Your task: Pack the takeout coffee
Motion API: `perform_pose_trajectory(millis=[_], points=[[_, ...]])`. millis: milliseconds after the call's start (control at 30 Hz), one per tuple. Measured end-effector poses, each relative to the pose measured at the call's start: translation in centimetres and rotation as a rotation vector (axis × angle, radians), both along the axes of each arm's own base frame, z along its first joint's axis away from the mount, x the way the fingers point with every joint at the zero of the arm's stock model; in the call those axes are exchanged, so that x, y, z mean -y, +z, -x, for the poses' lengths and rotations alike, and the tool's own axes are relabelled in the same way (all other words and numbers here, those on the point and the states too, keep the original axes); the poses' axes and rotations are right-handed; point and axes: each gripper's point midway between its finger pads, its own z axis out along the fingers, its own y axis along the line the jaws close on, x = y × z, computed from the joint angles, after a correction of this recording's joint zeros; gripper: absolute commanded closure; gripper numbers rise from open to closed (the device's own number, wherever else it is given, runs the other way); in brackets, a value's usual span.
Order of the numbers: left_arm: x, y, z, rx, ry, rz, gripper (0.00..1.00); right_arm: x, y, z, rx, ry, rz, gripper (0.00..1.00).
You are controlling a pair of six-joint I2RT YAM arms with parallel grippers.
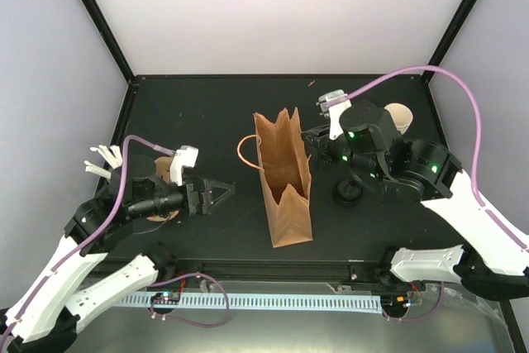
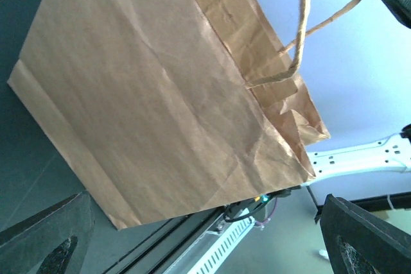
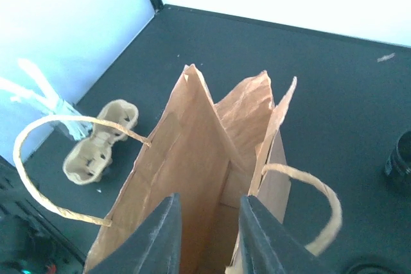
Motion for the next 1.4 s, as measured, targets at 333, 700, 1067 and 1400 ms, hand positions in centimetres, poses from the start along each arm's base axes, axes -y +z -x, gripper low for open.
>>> perform_pose_trajectory(millis=[333,700,1067,1400], points=[[1.2,1.1,0.4,0.007,-0.032,0.107,0.01,3.1,-0.5,1.0,0.012,-0.060,-0.015,0.00],[3.5,1.4,1.0,-0.008,-0.104,0.138,0.01,4.2,-3.6,1.1,-0.036,-0.113,0.033,0.00],[4.9,-0.7,0.3,-0.042,-0.025,0.024,0.01,2.7,-5.8,0.4,-0.095,-0.106,0.097,0.06],[6.6,-0.7,-3.3,-0.080,0.169,-0.116,0.16,1.3,-5.7,-0.6,-0.153,-0.139,0.129,0.20]])
